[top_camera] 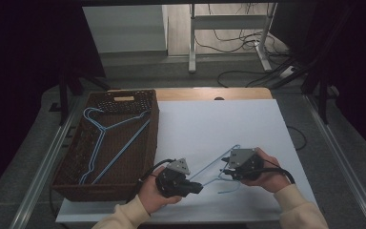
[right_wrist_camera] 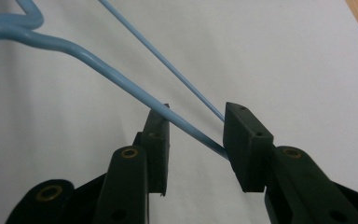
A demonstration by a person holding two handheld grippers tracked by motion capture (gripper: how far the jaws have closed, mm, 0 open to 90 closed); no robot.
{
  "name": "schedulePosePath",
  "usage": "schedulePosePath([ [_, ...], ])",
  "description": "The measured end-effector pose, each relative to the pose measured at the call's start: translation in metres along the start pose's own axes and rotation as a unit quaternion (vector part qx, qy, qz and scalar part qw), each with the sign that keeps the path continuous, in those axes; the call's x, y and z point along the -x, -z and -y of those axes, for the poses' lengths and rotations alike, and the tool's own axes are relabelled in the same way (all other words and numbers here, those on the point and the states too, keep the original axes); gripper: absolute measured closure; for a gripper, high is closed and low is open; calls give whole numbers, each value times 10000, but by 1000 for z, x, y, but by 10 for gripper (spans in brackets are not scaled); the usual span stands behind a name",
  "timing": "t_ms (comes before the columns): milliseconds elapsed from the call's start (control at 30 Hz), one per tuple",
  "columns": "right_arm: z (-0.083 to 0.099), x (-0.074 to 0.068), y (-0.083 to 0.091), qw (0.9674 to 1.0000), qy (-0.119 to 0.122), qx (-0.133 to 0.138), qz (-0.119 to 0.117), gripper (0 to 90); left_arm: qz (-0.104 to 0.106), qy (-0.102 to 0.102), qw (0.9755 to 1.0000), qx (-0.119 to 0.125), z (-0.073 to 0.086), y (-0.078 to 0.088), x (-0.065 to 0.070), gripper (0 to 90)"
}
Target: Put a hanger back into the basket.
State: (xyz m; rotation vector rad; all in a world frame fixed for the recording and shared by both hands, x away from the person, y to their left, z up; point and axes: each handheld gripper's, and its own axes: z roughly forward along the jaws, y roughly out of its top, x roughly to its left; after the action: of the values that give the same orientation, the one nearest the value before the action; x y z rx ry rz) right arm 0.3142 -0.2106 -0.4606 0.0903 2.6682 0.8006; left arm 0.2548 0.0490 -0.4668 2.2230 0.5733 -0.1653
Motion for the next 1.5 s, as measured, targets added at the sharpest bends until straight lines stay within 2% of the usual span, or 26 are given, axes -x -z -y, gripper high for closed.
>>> schedulePosePath([
  [200,0,1,-1,9999,94,80,10,654,-28,35,10000,69,0,2,-2,866],
  [333,-1,1,3,9998,162,87,52,687,-226,33,9995,195,-1,4,-2,846],
  [433,0,2,7,9999,144,95,-7,724,-399,31,9988,292,-1,5,-1,753],
  [600,4,1,13,9999,85,-98,-30,776,-676,31,9965,490,-3,9,0,557],
  [767,14,5,20,9991,-324,-275,-48,866,-831,54,9949,573,-4,12,1,455],
  [800,17,5,21,9983,-445,-362,-78,868,-827,60,9949,570,-4,12,1,451],
  [833,20,6,21,9969,-662,-426,-60,873,-831,53,9950,559,-4,11,1,449],
  [933,28,10,23,9927,-1045,-589,85,875,-823,63,9951,541,-4,11,2,446],
  [967,29,10,23,9909,-1171,-638,204,875,-826,63,9951,539,-4,10,2,446],
  [1033,32,14,26,9847,-1587,-625,352,875,-822,59,9953,513,-4,9,2,445],
  [1133,33,18,32,9728,-2140,-596,649,876,-834,57,9953,482,-4,8,2,443],
  [1233,33,21,35,9571,-2733,-467,839,875,-825,54,9955,455,-4,7,2,437],
  [1300,32,21,36,9464,-3095,-373,849,875,-820,50,9956,448,-4,6,2,434],
  [1367,31,20,35,9326,-3509,-264,798,874,-812,72,9957,449,-4,5,2,433],
  [1400,30,20,34,9270,-3670,-200,742,874,-814,77,9957,447,-3,5,1,433],
  [1467,27,17,33,9189,-3897,-87,610,873,-810,80,9957,446,-3,5,1,433],
  [1500,25,16,32,9169,-3956,-9,529,873,-806,86,9957,452,-3,5,1,433],
])
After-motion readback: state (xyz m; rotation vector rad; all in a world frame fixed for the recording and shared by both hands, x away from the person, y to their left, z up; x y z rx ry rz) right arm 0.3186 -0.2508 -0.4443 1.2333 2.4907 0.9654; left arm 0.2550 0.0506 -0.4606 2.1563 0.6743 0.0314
